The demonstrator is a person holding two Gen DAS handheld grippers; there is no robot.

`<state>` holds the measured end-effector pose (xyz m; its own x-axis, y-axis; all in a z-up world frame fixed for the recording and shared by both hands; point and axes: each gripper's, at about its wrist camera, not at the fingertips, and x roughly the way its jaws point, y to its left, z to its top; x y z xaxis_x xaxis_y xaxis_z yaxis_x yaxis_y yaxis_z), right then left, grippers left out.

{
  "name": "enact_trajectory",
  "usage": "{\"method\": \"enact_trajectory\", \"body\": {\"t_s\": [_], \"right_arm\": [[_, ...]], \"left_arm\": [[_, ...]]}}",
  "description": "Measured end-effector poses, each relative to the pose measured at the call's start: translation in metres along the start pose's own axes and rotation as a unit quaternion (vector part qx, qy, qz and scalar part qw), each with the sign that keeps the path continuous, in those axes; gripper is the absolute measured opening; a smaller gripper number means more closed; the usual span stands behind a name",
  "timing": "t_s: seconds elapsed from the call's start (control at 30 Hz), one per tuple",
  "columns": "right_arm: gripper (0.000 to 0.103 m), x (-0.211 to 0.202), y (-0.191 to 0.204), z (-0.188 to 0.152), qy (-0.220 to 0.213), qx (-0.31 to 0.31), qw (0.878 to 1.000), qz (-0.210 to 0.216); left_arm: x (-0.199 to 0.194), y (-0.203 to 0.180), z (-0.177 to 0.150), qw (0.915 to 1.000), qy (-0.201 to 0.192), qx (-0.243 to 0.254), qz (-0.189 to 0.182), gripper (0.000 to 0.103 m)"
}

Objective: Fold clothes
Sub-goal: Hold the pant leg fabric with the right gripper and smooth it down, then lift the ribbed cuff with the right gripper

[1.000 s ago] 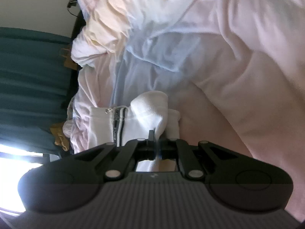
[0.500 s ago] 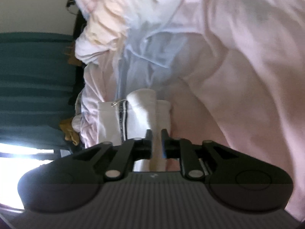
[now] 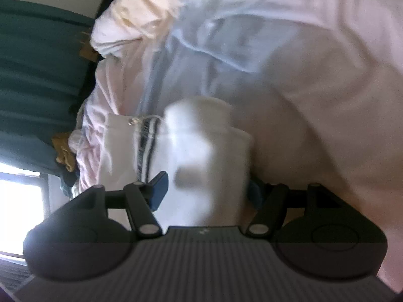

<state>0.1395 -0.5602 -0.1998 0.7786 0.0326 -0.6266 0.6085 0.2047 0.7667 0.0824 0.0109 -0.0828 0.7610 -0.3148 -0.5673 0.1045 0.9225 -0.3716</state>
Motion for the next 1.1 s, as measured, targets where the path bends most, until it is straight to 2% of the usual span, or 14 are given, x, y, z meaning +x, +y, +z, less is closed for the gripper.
{"method": "enact_trajectory", "body": {"t_s": [0.13,0.2,0.3,0.33,0.4,0.43,0.47,0.53,0.63,0.8,0.83,0.9,1.1], "right_arm": [[0.069,0.003,-0.004,0.002,-0.019,0.019,0.996,0.08],[0.069,0.002,-0.003,0.002,-0.029,0.013,0.995,0.098],[0.066,0.01,0.001,0.001,-0.014,-0.021,0.997,0.069],[0.059,0.013,0.0,-0.001,-0.009,-0.027,0.998,0.059],[0.055,0.011,-0.002,-0.002,-0.016,-0.014,0.998,0.061],[0.048,0.008,-0.001,-0.003,-0.022,-0.01,0.997,0.067],[0.036,0.001,0.003,-0.004,-0.031,-0.012,0.996,0.085],[0.023,-0.013,0.012,-0.005,-0.05,-0.021,0.991,0.12],[0.021,-0.025,0.028,-0.01,-0.064,-0.066,0.985,0.145],[0.02,-0.019,0.016,-0.011,-0.051,-0.041,0.991,0.115],[0.014,-0.019,0.014,-0.011,-0.049,-0.036,0.992,0.112],[0.01,-0.017,0.01,-0.011,-0.047,-0.026,0.993,0.106],[0.009,-0.027,0.023,-0.016,-0.069,-0.055,0.988,0.131]], "left_arm": [[-0.001,0.0,-0.002,1.0,-0.001,-0.003,0.004,0.08],[-0.002,0.0,-0.002,1.0,-0.002,-0.003,0.006,0.08],[-0.004,0.0,-0.002,0.9999,-0.006,-0.004,0.012,0.08],[-0.005,0.0,-0.002,0.9999,-0.007,-0.005,0.013,0.08],[-0.006,0.0,-0.002,0.9998,-0.01,-0.006,0.017,0.08],[-0.007,0.001,-0.002,0.9997,-0.011,-0.007,0.018,0.08],[-0.008,0.001,-0.002,0.9997,-0.013,-0.009,0.019,0.08],[-0.009,0.003,-0.001,0.9996,-0.016,-0.013,0.021,0.08],[-0.011,0.002,0.0,0.9994,-0.019,-0.014,0.024,0.08],[-0.016,0.003,0.003,0.999,-0.029,-0.02,0.026,0.08],[-0.016,0.003,0.004,0.999,-0.03,-0.022,0.027,0.08],[-0.017,0.004,0.004,0.9988,-0.03,-0.024,0.029,0.08],[-0.019,0.0,0.008,0.9987,-0.032,-0.012,0.038,0.08]]}}
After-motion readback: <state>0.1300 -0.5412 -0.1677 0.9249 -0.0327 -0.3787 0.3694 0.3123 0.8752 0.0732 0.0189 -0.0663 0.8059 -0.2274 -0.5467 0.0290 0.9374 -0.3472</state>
